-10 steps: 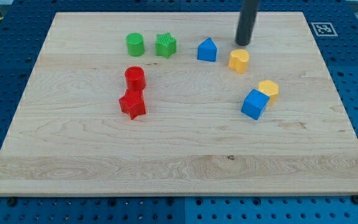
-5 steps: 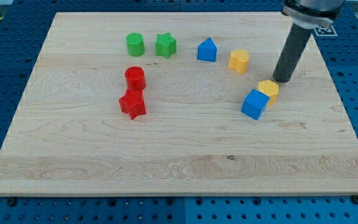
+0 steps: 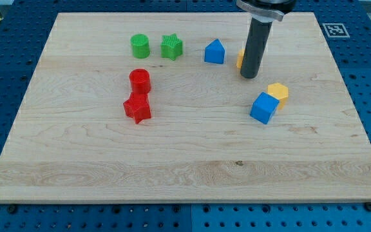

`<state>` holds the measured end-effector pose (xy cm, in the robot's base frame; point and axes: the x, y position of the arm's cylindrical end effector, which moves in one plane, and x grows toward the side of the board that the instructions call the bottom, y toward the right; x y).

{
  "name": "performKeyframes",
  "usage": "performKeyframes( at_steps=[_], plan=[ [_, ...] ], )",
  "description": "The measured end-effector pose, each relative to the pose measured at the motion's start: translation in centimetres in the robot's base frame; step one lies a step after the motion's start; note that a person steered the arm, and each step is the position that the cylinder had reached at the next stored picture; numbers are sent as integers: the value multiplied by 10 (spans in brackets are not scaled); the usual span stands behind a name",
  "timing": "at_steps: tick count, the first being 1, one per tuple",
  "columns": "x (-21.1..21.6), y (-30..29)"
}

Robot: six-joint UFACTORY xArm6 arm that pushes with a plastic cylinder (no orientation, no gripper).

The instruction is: Push the heart and triangle upwards

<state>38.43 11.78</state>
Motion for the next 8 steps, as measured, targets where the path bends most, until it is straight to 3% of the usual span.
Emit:
performKeyframes(
  at_steps=[3, 8],
  plan=[
    [-2, -29],
    [-11, -6]
  ],
)
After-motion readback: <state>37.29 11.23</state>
